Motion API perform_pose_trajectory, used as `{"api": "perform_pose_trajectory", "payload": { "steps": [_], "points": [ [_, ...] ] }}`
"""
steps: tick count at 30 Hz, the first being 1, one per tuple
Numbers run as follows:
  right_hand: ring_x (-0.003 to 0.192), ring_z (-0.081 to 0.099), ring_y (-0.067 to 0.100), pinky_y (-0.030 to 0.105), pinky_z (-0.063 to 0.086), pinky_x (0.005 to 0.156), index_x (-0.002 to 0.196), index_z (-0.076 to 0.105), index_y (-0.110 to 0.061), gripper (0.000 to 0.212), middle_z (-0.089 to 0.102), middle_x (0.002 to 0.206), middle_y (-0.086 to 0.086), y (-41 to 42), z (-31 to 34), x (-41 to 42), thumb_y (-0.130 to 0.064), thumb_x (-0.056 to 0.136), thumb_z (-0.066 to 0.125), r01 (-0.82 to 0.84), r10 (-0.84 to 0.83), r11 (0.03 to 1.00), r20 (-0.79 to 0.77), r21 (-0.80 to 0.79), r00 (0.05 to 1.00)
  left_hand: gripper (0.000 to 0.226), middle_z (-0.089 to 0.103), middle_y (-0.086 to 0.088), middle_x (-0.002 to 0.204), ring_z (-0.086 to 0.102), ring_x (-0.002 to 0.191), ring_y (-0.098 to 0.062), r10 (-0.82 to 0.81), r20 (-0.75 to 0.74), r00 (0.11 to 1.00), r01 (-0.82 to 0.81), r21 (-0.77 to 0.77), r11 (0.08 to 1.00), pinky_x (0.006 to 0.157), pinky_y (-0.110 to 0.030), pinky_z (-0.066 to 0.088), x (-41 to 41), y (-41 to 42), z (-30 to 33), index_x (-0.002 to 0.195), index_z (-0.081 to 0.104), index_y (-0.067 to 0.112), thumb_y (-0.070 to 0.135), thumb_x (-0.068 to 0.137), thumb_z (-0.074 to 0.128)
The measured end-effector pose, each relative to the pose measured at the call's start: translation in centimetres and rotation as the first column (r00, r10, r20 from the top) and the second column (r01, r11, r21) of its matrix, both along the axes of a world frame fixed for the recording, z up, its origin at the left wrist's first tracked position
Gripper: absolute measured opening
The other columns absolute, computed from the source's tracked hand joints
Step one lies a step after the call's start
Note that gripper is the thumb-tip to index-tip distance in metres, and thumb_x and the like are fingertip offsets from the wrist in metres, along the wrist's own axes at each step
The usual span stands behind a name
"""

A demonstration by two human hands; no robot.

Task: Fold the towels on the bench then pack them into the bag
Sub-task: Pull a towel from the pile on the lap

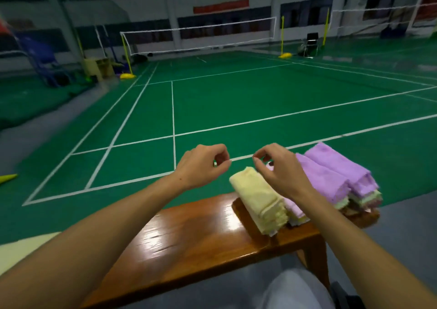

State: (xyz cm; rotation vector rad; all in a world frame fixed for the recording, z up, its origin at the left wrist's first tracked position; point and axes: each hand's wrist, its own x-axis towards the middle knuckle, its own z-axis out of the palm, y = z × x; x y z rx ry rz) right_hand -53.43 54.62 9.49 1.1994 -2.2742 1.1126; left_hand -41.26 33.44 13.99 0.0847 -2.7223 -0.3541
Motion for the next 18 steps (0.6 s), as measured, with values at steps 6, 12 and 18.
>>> {"api": "perform_pose_trajectory", "payload": {
  "steps": [6,12,18],
  "points": [
    [0.086,0.056,0.008,0.035,0.052,0.078,0.095,0.066,-0.025,0.013,0.063,0.090,-0.012,-11.4,-2.6,10.4,-0.036,0.096,0.059,-0.220,0.219,0.974,0.019,0.061,0.976,0.014,0.064,0.030,0.078,0.060,0.069,0.005,0.169,0.079,0.982,-0.169,-0.010,0.986,0.066,-0.031,0.054,14.8,-10.5,-3.3,0.090,0.062,0.037,0.051,0.091,0.060],
    [0.087,0.059,0.008,0.035,0.053,0.081,0.098,0.068,-0.026,0.012,0.065,0.092,-0.012,-22.6,-6.8,19.8,-0.037,0.098,0.062,-0.405,0.383,0.897,0.145,0.178,0.912,0.014,0.065,0.028,0.082,0.061,0.074,0.007,0.359,0.212,0.909,-0.360,-0.034,0.932,0.065,-0.026,0.050,27.6,-19.8,-7.0,0.092,0.064,0.038,0.052,0.096,0.063],
    [0.086,0.065,0.011,0.036,0.055,0.081,0.096,0.071,-0.023,0.014,0.071,0.093,-0.012,-32.6,-10.8,29.3,-0.032,0.095,0.060,-0.565,0.450,0.774,0.379,0.286,0.809,0.016,0.067,0.022,0.087,0.062,0.076,-0.001,0.563,0.351,0.748,-0.591,-0.035,0.806,0.059,-0.026,0.041,37.8,-28.0,-11.5,0.087,0.063,0.036,0.049,0.097,0.061]
  ]
}}
